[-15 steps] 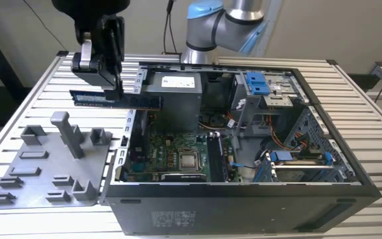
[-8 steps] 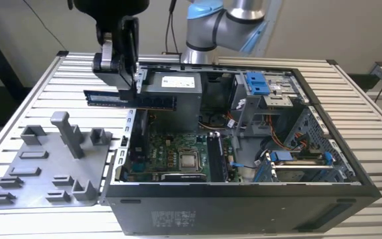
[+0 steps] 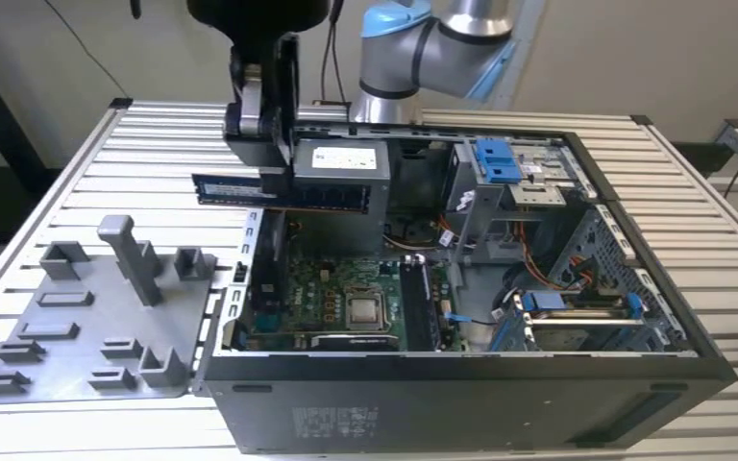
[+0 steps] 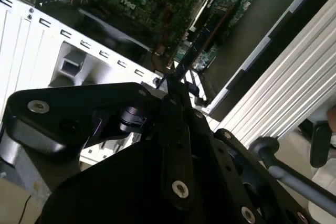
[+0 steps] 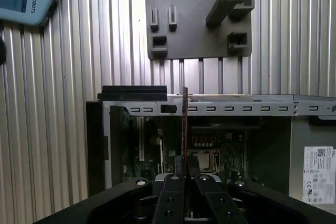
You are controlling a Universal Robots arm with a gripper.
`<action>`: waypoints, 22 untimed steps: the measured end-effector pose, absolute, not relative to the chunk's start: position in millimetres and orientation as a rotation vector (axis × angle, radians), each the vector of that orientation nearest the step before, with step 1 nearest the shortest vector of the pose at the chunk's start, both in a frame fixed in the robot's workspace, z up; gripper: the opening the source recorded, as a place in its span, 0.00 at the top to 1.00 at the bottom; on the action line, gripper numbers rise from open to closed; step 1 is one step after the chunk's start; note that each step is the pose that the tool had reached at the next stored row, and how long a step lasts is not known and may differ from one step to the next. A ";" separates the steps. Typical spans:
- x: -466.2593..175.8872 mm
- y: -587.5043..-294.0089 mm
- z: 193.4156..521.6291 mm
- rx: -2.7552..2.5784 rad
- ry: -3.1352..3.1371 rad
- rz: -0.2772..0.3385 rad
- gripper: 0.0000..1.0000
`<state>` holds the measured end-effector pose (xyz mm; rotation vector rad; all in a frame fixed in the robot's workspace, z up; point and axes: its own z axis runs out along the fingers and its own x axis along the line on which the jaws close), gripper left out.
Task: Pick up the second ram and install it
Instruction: 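Pick up the second ram and move it above second insertion slot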
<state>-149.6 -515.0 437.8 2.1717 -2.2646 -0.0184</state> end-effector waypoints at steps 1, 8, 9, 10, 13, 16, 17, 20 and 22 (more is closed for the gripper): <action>-146.5 -515.0 437.8 2.172 -2.264 -0.019 0.87; -122.7 -515.0 437.7 2.170 -2.263 -0.022 0.87; -119.4 -515.0 437.8 2.170 -2.262 -0.023 0.87; -116.0 -515.0 437.8 2.169 -2.262 -0.023 0.87; -106.2 -515.0 437.8 2.169 -2.261 -0.025 0.87; -96.6 -515.0 437.7 2.168 -2.261 -0.026 0.87; -93.4 -515.0 437.7 2.168 -2.261 -0.026 0.87; -83.8 -515.0 437.7 2.167 -2.260 -0.028 0.87; -77.3 -515.0 437.8 2.167 -2.260 -0.029 0.87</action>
